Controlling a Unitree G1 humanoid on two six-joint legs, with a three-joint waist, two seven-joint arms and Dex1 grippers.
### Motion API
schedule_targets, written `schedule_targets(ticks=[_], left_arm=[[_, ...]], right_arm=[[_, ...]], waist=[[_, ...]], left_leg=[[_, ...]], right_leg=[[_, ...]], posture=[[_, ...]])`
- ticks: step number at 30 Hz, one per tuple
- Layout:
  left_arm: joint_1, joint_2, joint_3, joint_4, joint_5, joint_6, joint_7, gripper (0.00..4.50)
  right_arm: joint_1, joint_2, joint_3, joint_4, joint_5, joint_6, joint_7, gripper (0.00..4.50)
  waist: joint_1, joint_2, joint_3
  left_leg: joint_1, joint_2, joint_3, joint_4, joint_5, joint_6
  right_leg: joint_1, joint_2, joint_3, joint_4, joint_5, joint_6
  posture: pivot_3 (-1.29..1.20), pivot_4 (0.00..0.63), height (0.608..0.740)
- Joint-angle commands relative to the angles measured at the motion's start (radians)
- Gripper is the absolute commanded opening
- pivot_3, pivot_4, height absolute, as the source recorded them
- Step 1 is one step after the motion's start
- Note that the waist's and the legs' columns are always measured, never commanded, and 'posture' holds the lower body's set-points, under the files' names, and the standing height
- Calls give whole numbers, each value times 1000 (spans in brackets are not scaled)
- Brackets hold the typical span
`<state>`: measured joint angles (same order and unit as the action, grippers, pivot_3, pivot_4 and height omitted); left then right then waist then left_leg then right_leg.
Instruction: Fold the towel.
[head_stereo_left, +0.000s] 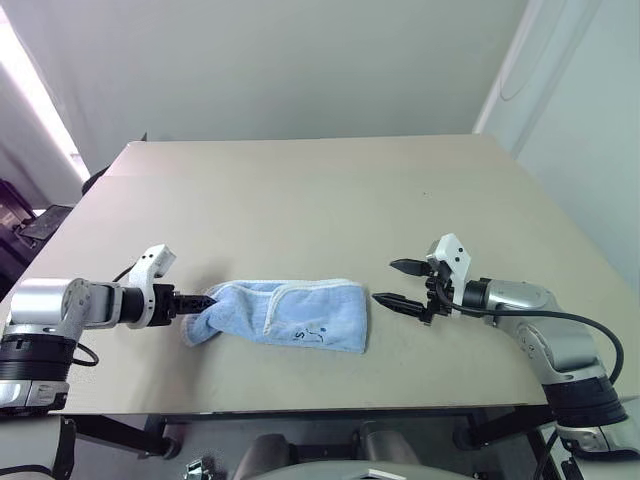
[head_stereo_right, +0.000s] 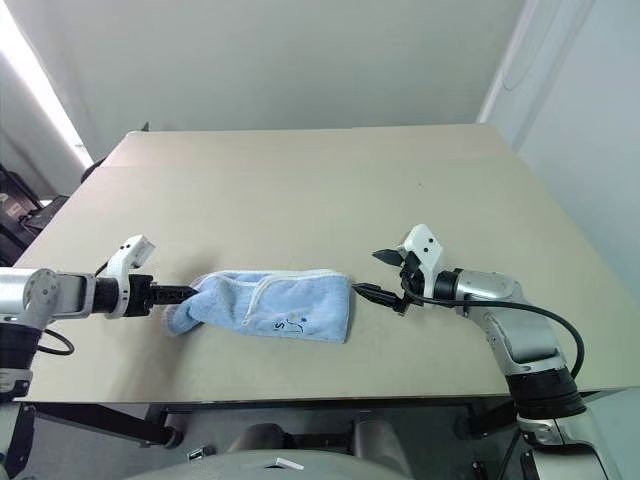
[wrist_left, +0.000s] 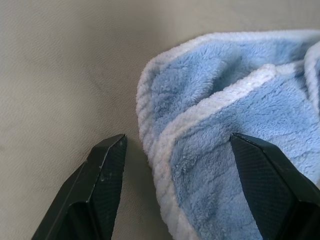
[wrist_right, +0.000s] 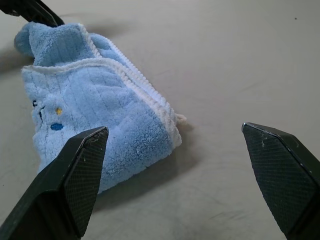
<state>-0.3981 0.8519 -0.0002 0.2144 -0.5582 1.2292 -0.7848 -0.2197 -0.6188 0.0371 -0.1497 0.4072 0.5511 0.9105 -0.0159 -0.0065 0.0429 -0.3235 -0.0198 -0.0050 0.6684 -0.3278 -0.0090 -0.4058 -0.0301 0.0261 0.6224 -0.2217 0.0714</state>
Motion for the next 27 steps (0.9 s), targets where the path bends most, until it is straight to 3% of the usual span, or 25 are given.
schedule_targets(ticks=[1, 3, 6, 14, 21, 27], left_arm=[[16, -18, -61, 33, 64, -1, 30, 3508], [13, -40, -64, 29, 69, -6, 32, 3508], [1, -67, -39, 20, 61, 3, 32, 2850], [-21, -88, 7, 33, 92, -65, 25, 17], [-25, -79, 116, 2, 44, -78, -18, 17], [-50, -39, 147, 40, 45, -96, -45, 17]], right_arm=[[-13, 7, -3, -6, -4, -18, -6, 4500], [-13, 10, -3, -6, -7, -18, -11, 4500], [-14, 13, -8, -2, -11, -19, -17, 4500], [-27, 16, -8, 21, -27, -35, -23, 4500], [-32, 23, -3, 37, -43, -49, -27, 4500], [-52, 41, 8, 68, -61, -63, -39, 4500]], waist=[[-1, 1, 0], [-2, 3, -2], [1, 6, -3], [9, 6, -3], [4, -3, 2], [-2, -4, 2]], left_leg=[[3, 0, 0, 0, 0, 0], [6, 0, -1, 0, 0, 0], [8, 0, -2, 0, 0, 0], [3, -1, -3, 0, 0, 0], [0, -1, -4, -1, 0, 0], [-11, 0, -3, -2, 0, 0]], right_leg=[[3, 0, 0, 0, -1, -2], [6, 0, 0, 0, -2, -2], [8, 0, 0, 0, -2, -2], [6, -1, -1, -5, -2, -1], [4, -1, -1, -5, -2, 0], [-7, -1, 0, -5, 3, -1]], posture=[[0, 0, 740], [0, 0, 740], [0, 0, 740], [0, 0, 740], [0, 0, 740], [0, 0, 740]])
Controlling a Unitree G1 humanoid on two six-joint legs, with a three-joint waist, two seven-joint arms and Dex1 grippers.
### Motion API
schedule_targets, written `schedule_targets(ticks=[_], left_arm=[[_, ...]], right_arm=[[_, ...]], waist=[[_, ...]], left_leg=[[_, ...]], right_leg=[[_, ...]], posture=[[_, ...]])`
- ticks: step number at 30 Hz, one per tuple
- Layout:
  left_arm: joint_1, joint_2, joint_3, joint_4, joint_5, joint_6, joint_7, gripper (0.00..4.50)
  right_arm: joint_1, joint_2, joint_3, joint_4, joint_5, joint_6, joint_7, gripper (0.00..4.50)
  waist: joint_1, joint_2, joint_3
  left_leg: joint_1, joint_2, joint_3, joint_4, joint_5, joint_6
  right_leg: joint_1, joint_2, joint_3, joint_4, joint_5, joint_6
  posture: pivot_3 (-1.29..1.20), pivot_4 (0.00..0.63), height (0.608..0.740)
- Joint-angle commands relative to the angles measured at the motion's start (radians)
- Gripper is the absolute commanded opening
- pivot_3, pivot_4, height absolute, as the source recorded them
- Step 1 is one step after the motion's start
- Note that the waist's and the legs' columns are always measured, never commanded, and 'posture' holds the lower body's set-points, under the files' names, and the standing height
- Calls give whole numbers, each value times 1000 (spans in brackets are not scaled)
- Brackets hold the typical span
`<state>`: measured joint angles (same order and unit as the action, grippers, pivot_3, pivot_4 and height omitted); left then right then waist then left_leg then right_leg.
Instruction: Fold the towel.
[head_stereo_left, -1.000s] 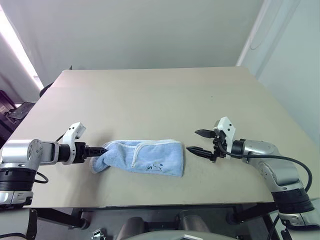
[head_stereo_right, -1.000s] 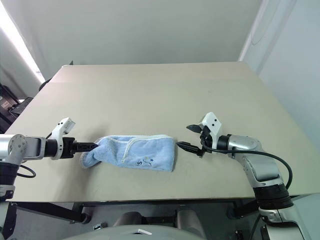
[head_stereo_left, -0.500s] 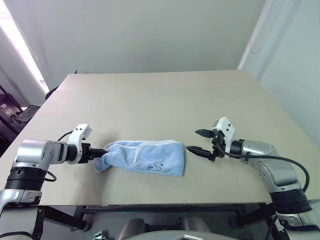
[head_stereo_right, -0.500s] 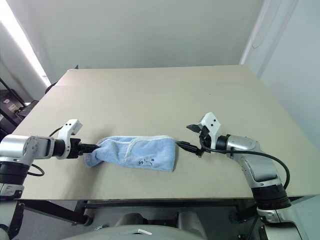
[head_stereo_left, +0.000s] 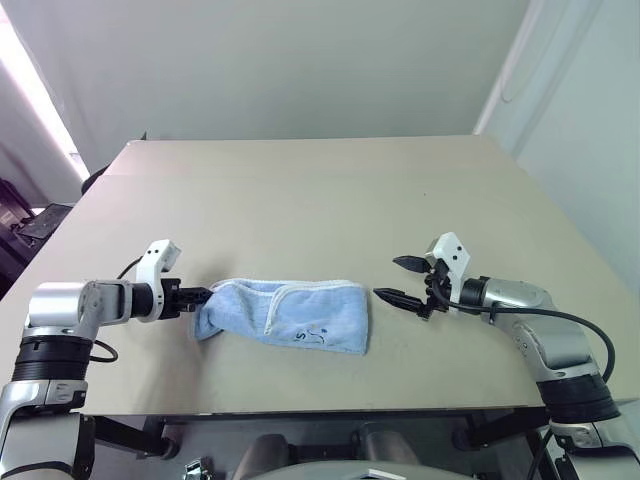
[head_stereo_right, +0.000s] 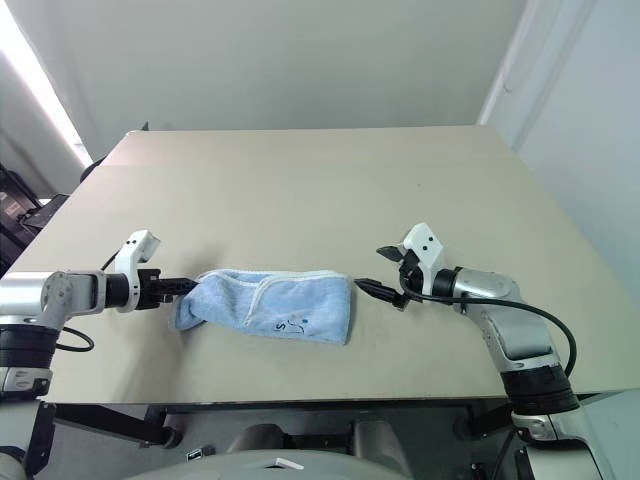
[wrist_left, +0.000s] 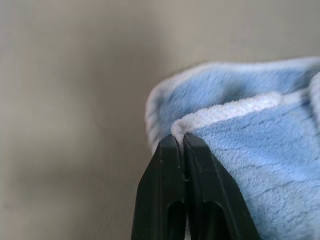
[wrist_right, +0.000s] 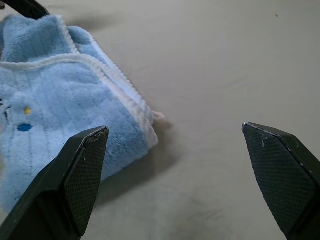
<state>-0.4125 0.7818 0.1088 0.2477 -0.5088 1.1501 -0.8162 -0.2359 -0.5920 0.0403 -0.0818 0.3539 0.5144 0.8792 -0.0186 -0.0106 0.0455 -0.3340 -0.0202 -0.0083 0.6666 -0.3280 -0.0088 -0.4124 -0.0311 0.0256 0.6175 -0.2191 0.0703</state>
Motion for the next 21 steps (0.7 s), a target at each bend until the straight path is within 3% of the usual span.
schedule_targets(ticks=[1, 8, 12, 16, 19, 21], left_arm=[[-39, 38, 38, 11, -4, -18, -19, 17], [-46, 66, -30, 34, 49, -65, -35, 17], [-26, -1, -31, 38, 63, -173, -37, 17], [-37, -58, -16, 74, 76, -254, -24, 1067], [-45, -54, -72, 84, 91, -228, -62, 2062], [-46, -47, -107, 95, 119, -230, -69, 2062]], right_arm=[[-39, 17, 6, 4, -11, -27, -9, 4500], [-49, 20, 11, 22, -23, -34, -9, 4500], [-51, 28, 14, 23, -27, -36, -14, 4500], [-54, 30, 18, 25, -31, -37, -16, 4500], [-51, 27, 15, 20, -32, -36, -19, 4500], [-48, 25, 11, 17, -31, -33, -21, 4500]], waist=[[2, 0, 0], [5, 0, 0], [6, 0, 0], [7, 0, 0], [3, -1, 0], [4, -1, 0]], left_leg=[[-3, 0, 0, 0, 0, 0], [-6, 0, 0, 0, 0, 0], [-6, 0, 0, 0, 0, 0], [-6, 0, 0, 1, 0, 0], [-6, 0, 1, 0, 0, 0], [-6, 0, 1, 0, 0, 0]], right_leg=[[-3, 0, 0, 1, 0, 0], [-7, 0, 0, 2, 0, 0], [-7, 0, 0, 2, 0, 0], [-7, 0, 0, 2, 1, 0], [-7, 0, 0, 2, 1, 0], [-7, 0, 0, 2, 1, 0]], posture=[[0, 0, 740], [0, 0, 740], [0, 0, 740], [0, 0, 740], [0, 0, 740], [0, 0, 740]])
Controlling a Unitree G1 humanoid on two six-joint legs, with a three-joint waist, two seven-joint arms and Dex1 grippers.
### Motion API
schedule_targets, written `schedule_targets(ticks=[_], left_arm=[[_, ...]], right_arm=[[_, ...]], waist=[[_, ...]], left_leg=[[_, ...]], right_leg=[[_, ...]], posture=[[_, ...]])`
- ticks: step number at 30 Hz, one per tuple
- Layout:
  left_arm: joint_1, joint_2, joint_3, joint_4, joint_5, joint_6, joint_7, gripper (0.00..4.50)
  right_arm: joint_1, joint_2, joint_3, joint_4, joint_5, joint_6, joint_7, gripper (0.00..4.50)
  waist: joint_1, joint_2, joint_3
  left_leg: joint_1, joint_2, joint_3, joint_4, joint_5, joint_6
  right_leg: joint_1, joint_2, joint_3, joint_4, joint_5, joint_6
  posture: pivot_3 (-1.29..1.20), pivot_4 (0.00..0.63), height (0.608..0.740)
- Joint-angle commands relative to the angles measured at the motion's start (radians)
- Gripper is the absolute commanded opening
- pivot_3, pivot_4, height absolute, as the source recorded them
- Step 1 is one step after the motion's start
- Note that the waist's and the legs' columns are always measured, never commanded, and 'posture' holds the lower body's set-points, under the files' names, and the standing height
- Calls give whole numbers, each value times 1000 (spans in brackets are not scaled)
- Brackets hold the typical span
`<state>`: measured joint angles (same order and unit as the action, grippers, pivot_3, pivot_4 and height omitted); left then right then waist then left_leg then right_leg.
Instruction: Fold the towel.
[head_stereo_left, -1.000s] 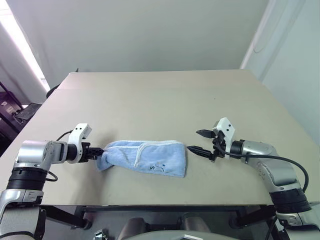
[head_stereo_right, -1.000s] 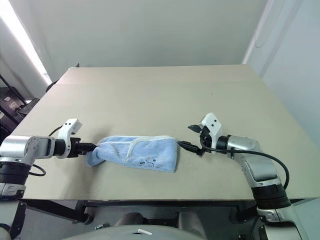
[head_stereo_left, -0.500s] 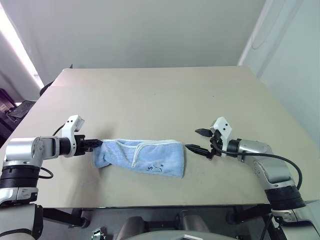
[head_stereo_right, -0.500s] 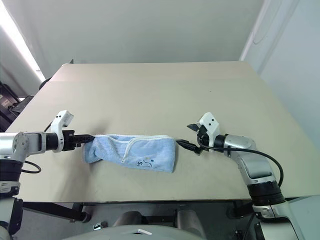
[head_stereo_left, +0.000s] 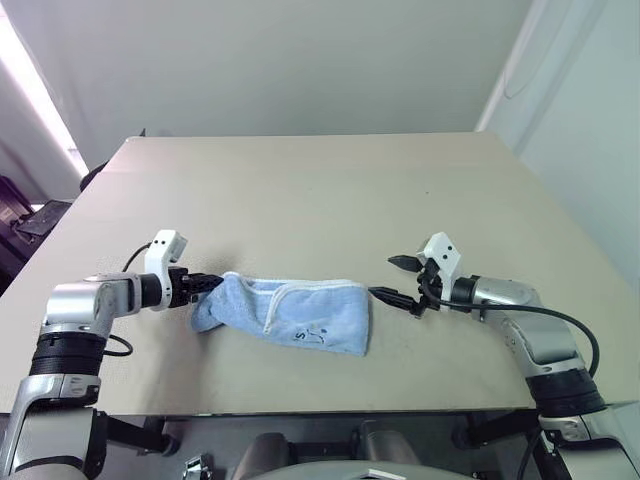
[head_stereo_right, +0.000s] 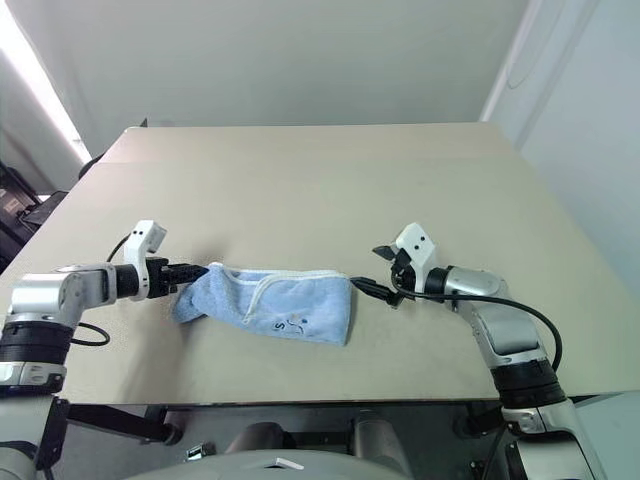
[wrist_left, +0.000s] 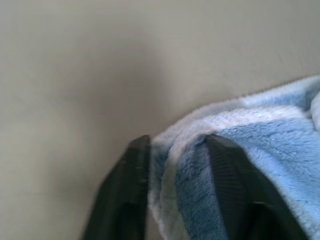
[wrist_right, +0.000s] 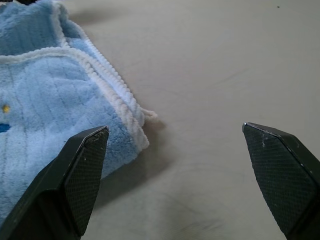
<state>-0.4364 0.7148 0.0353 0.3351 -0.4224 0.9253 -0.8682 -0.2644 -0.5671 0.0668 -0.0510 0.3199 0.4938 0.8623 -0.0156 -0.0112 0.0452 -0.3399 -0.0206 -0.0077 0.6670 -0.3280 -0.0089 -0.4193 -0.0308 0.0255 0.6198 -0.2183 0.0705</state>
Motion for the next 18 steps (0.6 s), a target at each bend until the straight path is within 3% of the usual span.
schedule_targets(ticks=[1, 9, 18], left_arm=[[-20, 24, -54, 14, 51, -14, -19, 2062], [20, 25, -165, 4, 163, -143, -38, 2062], [67, -10, -184, -108, 163, -102, -55, 2062]], right_arm=[[-18, -1, -17, -15, 3, -11, -6, 4500], [-18, -1, -12, -4, -11, -19, -19, 4500], [-21, -1, -14, 5, -20, -19, -24, 4500]], waist=[[2, 0, 0], [2, 3, -2], [4, 4, -2]], left_leg=[[0, 0, 0, 0, 0, 0], [4, 0, 0, 0, 0, 0], [9, 0, 1, 0, 0, 1]], right_leg=[[0, 0, 0, 0, 0, 0], [4, 0, 0, 1, -1, -1], [11, 0, 0, -2, -2, 0]], posture=[[0, 0, 740], [0, 0, 740], [0, 0, 740]])
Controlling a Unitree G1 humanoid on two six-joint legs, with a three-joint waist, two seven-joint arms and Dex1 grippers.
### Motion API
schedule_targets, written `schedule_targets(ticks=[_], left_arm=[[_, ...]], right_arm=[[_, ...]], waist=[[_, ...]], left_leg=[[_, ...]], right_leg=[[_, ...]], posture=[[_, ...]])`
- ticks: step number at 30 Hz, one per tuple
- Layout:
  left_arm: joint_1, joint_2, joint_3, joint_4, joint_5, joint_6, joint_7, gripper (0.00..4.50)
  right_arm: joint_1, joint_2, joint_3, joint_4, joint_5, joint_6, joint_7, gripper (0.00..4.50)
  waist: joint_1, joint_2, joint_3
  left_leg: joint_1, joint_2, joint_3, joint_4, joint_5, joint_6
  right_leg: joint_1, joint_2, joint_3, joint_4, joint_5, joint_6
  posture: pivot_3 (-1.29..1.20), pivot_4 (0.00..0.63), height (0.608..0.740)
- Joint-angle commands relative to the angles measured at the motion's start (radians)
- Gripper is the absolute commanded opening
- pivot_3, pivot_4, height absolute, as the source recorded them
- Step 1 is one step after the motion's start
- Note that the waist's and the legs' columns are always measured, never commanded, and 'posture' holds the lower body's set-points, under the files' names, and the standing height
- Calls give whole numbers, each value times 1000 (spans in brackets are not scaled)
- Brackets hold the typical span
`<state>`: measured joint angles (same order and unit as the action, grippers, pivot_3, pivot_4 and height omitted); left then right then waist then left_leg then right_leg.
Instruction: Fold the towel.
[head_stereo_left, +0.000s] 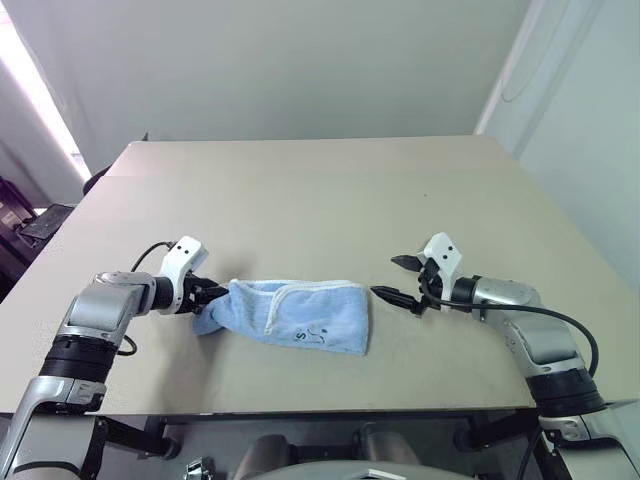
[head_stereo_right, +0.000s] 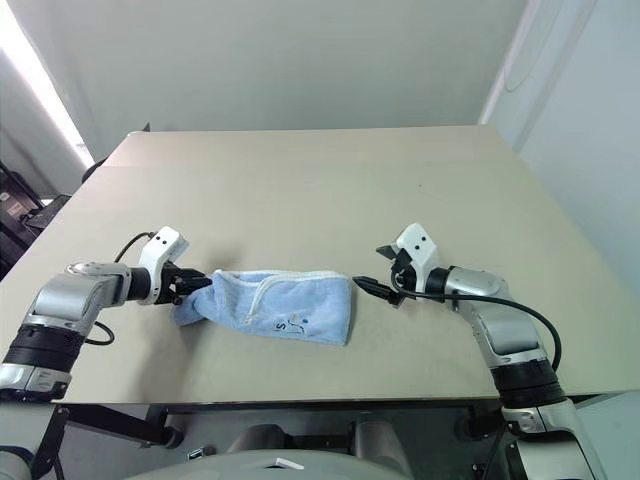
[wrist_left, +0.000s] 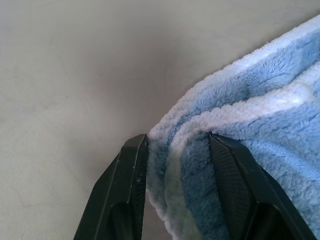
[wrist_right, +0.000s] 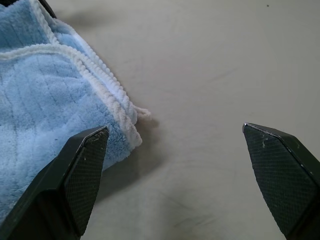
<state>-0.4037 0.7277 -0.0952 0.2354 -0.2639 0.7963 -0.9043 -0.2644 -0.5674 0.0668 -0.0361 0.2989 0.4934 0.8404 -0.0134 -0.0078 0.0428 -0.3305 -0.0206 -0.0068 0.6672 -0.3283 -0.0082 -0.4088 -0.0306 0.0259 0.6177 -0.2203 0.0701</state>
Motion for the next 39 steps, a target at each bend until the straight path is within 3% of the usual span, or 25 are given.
schedule_targets(ticks=[1, 7, 8, 15, 25, 32, 39], left_arm=[[36, -26, -52, -12, 6, 29, -18, 2062], [43, -39, -32, -16, 21, 12, -5, 157], [43, -39, -27, -14, 23, 4, -4, 32], [28, -28, 66, -12, -27, 21, -21, 32], [-35, 75, 280, 19, -168, 110, -69, 32], [-39, 191, 341, -99, -363, 405, -163, 32], [-34, 217, 332, -207, -515, 677, -152, 32]], right_arm=[[-21, 0, -14, -8, -1, -18, -3, 4500], [-32, 5, -11, 5, -6, -23, -6, 4500], [-35, 7, -10, 10, -9, -26, -8, 4500], [-48, 15, -9, 30, -14, -36, -13, 4500], [-57, 31, -12, 50, -17, -47, -16, 4500], [-72, 48, -2, 72, -24, -56, -11, 4500], [-82, 42, -15, 45, 25, -31, 45, 4500]], waist=[[2, 0, 0], [3, 1, -1], [3, 1, -1], [2, 1, -1], [-2, -2, 1], [-6, -2, 1], [-6, -2, 1]], left_leg=[[0, 0, 0, 0, 0, 0], [-1, 0, 0, 0, -1, 1], [-1, -1, 0, 0, -1, 1], [-1, 0, 0, 0, -1, 1], [-9, 0, -1, 0, -1, 1], [-9, 0, 0, 0, -1, 1], [-8, 0, 0, 0, -1, 1]], right_leg=[[0, 0, 0, -1, 1, 1], [0, -1, 0, -2, 1, 1], [0, -1, 0, -2, 1, 1], [0, -1, 0, -1, 1, 1], [-10, 0, 0, 2, 1, 1], [-10, 0, 0, 3, 1, 1], [-10, 1, 0, 3, 1, 1]], posture=[[0, 0, 740], [0, 0, 740], [0, 0, 740], [0, 0, 740], [0, 0, 740], [0, 0, 740], [0, 0, 740]])
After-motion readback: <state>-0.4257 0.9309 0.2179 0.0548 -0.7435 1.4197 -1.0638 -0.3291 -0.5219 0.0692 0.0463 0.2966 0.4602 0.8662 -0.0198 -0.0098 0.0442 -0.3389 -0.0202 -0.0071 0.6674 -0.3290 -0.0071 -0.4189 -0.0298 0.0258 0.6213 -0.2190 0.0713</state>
